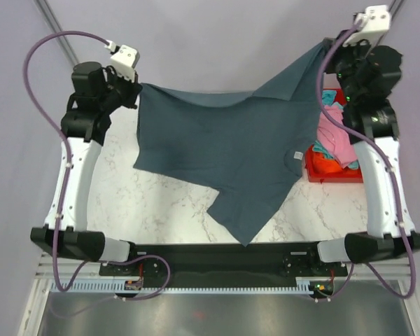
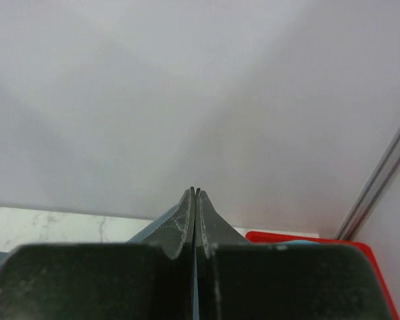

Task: Fold and stack the t-shirts
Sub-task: Flatten the tshirt out

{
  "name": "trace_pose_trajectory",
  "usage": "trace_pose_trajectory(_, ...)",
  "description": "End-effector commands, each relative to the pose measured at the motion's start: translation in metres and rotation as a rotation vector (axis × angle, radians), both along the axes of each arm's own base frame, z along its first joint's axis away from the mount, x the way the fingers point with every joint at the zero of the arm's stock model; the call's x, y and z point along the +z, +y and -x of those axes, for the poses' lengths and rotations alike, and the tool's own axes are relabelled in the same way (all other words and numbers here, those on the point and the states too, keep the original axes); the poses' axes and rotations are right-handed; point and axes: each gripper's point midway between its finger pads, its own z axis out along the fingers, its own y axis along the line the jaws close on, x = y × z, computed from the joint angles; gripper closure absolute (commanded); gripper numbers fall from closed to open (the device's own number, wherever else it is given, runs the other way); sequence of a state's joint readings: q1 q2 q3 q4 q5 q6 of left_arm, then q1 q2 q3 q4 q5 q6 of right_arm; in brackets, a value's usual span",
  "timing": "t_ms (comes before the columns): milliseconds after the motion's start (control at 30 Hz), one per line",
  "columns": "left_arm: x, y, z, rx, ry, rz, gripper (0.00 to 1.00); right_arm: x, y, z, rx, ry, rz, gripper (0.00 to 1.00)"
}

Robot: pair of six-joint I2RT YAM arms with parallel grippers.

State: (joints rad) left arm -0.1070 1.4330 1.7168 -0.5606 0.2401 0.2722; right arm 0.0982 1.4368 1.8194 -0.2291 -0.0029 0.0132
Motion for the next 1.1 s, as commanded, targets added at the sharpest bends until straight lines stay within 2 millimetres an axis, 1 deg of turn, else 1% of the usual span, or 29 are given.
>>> trace_pose_trajectory(0, 0.061, -0.001, 0.061, -0.026, -0.097, 0.061, 0.98, 0.03, -0.008, 0.059, -0.009, -0.034, 0.003, 1.0)
trace_pose_trajectory(33, 0.075, 0.0, 0.073, -0.029, -0.128, 0.054, 0.98, 0.041, -0.009, 0.073, -0.008, -0.055, -0.001, 1.0)
trace_pose_trajectory(67, 0.092, 0.004, 0.094, -0.031, -0.18, 0.041, 0.98, 0.056, -0.011, 0.098, -0.007, -0.093, -0.003, 1.0)
trace_pose_trajectory(100, 0.099, 0.005, 0.105, -0.032, -0.195, 0.032, 0.98, 0.056, -0.012, 0.11, -0.006, -0.078, -0.008, 1.0)
trace_pose_trajectory(133, 0.106, 0.008, 0.12, -0.032, -0.209, 0.024, 0.98, 0.065, -0.014, 0.124, -0.007, -0.097, -0.014, 1.0)
trace_pose_trajectory(167, 0.112, 0.011, 0.13, -0.025, -0.228, 0.013, 0.98, 0.07, -0.015, 0.137, -0.007, -0.104, -0.019, 1.0)
trace_pose_trajectory(200, 0.126, 0.014, 0.152, -0.022, -0.275, 0.014, 0.98, 0.073, -0.016, 0.157, -0.002, -0.106, -0.028, 1.0)
trace_pose_trajectory(233, 0.133, 0.016, 0.166, -0.019, -0.294, 0.011, 0.98, 0.083, -0.018, 0.173, -0.003, -0.132, -0.033, 1.0)
trace_pose_trajectory(267, 0.139, 0.018, 0.176, -0.014, -0.321, 0.005, 0.98, 0.088, -0.019, 0.185, -0.001, -0.146, -0.037, 1.0)
trace_pose_trajectory(300, 0.151, 0.022, 0.198, -0.009, -0.369, 0.006, 0.98, 0.093, -0.021, 0.205, -0.002, -0.158, -0.032, 1.0)
trace_pose_trajectory(333, 0.156, 0.023, 0.209, -0.01, -0.39, -0.002, 0.98, 0.108, -0.023, 0.224, -0.006, -0.203, -0.028, 1.0)
trace_pose_trajectory(367, 0.162, 0.025, 0.221, -0.009, -0.415, -0.004, 0.98, 0.113, -0.025, 0.235, -0.012, -0.225, -0.017, 1.0)
trace_pose_trajectory(400, 0.166, 0.026, 0.231, -0.006, -0.436, -0.004, 0.98, 0.12, -0.029, 0.254, -0.019, -0.256, -0.022, 1.0)
trace_pose_trajectory(433, 0.173, 0.029, 0.248, -0.004, -0.473, -0.006, 0.98, 0.126, -0.032, 0.266, -0.034, -0.282, 0.002, 1.0)
trace_pose_trajectory(467, 0.179, 0.03, 0.259, -0.003, -0.504, -0.013, 0.98, 0.14, -0.034, 0.286, -0.038, -0.332, 0.003, 1.0)
trace_pose_trajectory(500, 0.184, 0.031, 0.267, -0.003, -0.524, -0.013, 0.98, 0.144, -0.037, 0.299, -0.045, -0.351, 0.006, 1.0)
trace_pose_trajectory(533, 0.194, 0.034, 0.285, 0.002, -0.572, -0.01, 0.98, 0.158, -0.039, 0.32, -0.05, -0.404, 0.005, 1.0)
trace_pose_trajectory(600, 0.205, 0.035, 0.3, -0.001, -0.621, -0.019, 0.98, 0.17, -0.042, 0.342, -0.058, -0.457, 0.004, 1.0)
trace_pose_trajectory(633, 0.216, 0.037, 0.313, 0.001, -0.665, -0.022, 0.98, 0.18, -0.045, 0.36, -0.07, -0.505, 0.004, 1.0)
trace_pose_trajectory(700, 0.228, 0.039, 0.324, 0.011, -0.707, -0.026, 0.98, 0.191, -0.049, 0.377, -0.087, -0.554, -0.001, 1.0)
trace_pose_trajectory(733, 0.239, 0.041, 0.335, 0.018, -0.748, -0.028, 0.98, 0.201, -0.052, 0.394, -0.104, -0.6, -0.005, 1.0)
trace_pose_trajectory(800, 0.247, 0.044, 0.337, 0.036, -0.766, -0.027, 0.98, 0.212, -0.055, 0.402, -0.118, -0.641, -0.006, 1.0)
trace_pose_trajectory(833, 0.254, 0.045, 0.342, 0.041, -0.79, -0.03, 0.98, 0.218, -0.057, 0.411, -0.124, -0.674, -0.008, 1.0)
trace_pose_trajectory(867, 0.256, 0.046, 0.34, 0.044, -0.791, -0.033, 0.98, 0.222, -0.059, 0.408, -0.14, -0.681, -0.011, 1.0)
trace_pose_trajectory(900, 0.257, 0.046, 0.34, 0.046, -0.797, -0.038, 0.98, 0.228, -0.06, 0.411, -0.144, -0.708, -0.013, 1.0)
trace_pose_trajectory(1000, 0.247, 0.049, 0.326, 0.069, -0.758, -0.066, 0.98, 0.23, -0.058, 0.393, -0.142, -0.696, -0.013, 1.0)
trace_pose_trajectory(1033, 0.233, 0.049, 0.311, 0.068, -0.713, -0.085, 0.98, 0.224, -0.057, 0.375, -0.14, -0.662, -0.012, 1.0)
trace_pose_trajectory(1067, 0.225, 0.047, 0.304, 0.058, -0.688, -0.094, 0.98, 0.223, -0.055, 0.367, -0.133, -0.651, -0.015, 1.0)
